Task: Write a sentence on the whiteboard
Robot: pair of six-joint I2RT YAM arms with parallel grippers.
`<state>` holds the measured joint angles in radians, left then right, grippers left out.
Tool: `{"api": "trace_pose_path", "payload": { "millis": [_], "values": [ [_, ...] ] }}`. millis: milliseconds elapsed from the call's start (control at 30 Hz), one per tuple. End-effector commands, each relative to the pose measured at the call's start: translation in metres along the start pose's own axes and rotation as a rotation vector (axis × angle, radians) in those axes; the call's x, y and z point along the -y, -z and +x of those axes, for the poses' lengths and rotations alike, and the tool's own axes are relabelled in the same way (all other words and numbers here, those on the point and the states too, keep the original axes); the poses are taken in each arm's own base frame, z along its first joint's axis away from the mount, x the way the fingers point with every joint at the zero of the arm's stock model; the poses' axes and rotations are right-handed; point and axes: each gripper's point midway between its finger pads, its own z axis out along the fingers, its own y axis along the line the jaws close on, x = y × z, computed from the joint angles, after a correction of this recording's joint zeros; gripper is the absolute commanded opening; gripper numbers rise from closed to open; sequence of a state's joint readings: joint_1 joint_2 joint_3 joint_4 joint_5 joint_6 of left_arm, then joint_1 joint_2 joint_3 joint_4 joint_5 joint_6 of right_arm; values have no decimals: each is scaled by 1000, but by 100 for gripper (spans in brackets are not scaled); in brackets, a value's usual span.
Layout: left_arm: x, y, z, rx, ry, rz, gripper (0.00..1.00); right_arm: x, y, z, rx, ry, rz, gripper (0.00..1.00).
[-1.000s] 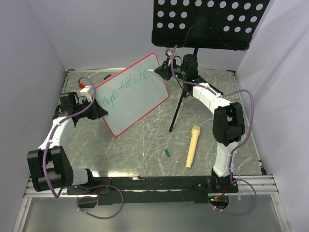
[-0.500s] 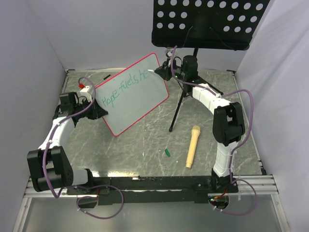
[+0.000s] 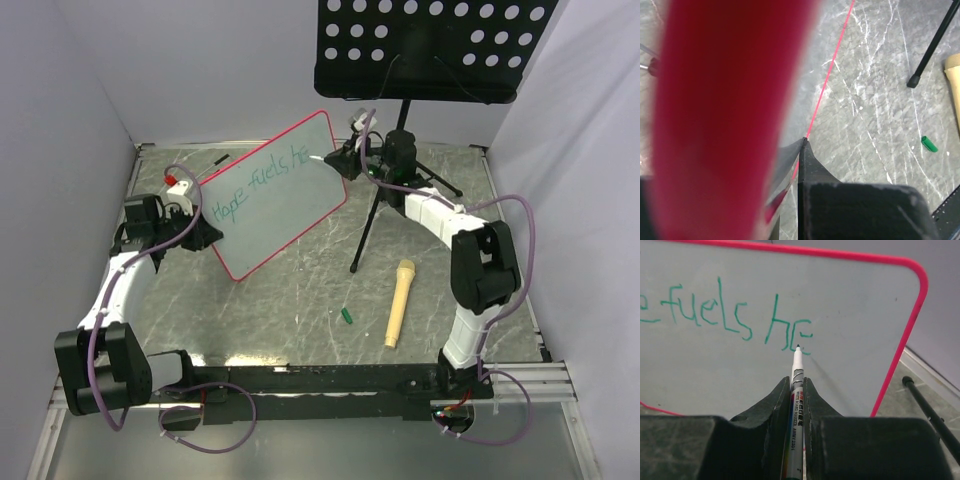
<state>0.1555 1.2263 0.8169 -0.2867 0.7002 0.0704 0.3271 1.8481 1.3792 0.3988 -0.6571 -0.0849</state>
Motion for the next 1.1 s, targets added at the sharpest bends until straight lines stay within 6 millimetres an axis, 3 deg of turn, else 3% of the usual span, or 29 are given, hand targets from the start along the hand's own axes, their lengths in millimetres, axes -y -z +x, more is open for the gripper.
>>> {"api": "trace_pose_path", "payload": {
  "millis": [0,467,1067],
  "values": [
    [-81,30,72,-287,-53,-432,1,-13,22,-73,170,99,-19,0],
    [-85,38,80,-359,-21,-462,1,-6,46,-72,183,105,-27,0],
    [-84,47,90,-395,-37,-479,1,-8,36,-64,183,86,-57,0]
  ]
}}
